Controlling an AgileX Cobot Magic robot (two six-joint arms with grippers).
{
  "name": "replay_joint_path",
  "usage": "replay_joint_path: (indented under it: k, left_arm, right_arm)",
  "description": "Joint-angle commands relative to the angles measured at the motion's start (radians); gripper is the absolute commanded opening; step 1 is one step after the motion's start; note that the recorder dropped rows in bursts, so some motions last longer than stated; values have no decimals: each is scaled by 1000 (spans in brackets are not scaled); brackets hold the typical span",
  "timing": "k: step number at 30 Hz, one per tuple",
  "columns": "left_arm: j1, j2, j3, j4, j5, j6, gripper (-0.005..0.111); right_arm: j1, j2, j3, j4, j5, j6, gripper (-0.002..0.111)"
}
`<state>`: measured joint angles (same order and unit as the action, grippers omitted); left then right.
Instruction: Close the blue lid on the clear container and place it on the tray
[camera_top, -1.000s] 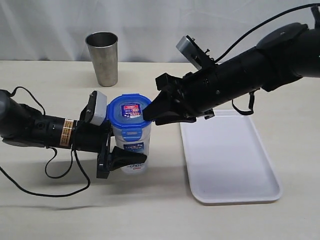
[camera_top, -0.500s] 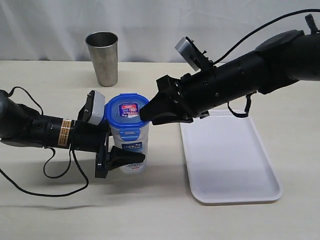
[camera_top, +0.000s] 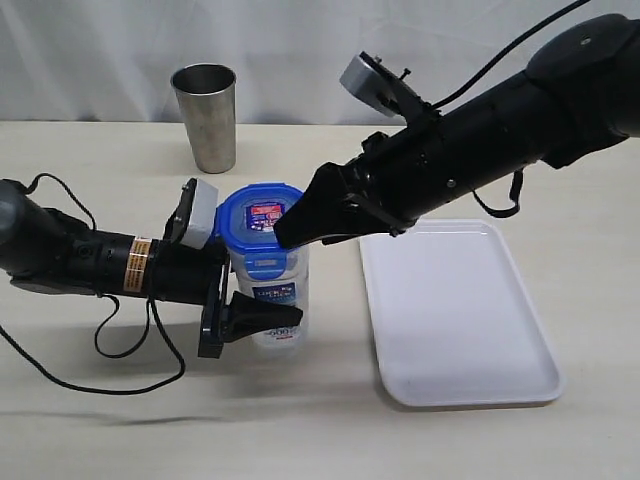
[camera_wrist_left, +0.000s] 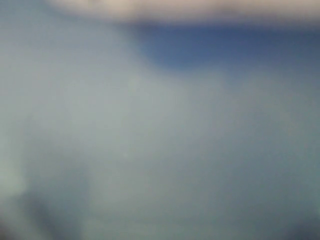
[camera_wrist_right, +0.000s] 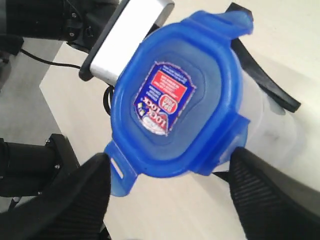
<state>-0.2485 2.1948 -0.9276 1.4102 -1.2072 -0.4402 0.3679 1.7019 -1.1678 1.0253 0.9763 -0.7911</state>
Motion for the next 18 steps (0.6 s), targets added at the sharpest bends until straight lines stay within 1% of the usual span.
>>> replay_joint_path:
  k: [1,3,7,10,12,13,14,15,16,17,18]
  left_arm:
    - [-9,-11,-5,-17,-14,-5,0]
    - [-9,-11,-5,-17,-14,-5,0]
    - [-9,-11,-5,-17,-14,-5,0]
    - [-9,-11,-5,-17,-14,-5,0]
    - [-9,-11,-5,-17,-14,-5,0]
    - [-9,-11,-5,-17,-14,-5,0]
    - [-9,-11,-5,-17,-14,-5,0]
    - [-9,-11,-5,-17,-14,-5,0]
    - [-9,-11,-5,-17,-14,-5,0]
    - [-9,-11,-5,-17,-14,-5,0]
    - [-9,-11,-5,-17,-14,-5,0]
  right_arm:
    - [4,-23,-6,-63,15,58,64]
    - [4,-25,-6,-126,15,91,64]
    - [4,-59,-6,-126,-19,23,64]
    - [7,-146,-6,-126,-109,-108,64]
    - [19,-201,-6,-126,-96,-220,60]
    - [52,-225,-4,-130,-71,-303,57]
    - [81,-233,-2,-136,-67,-340,57]
    - [149,-245,-2,-185,-97,-367,57]
    - [192,-248,-2,-236,-135,-363,57]
    - [280,-248,-2,-392,-222,-293,57]
    - [321,-248,-2,-492,-272,-224,57]
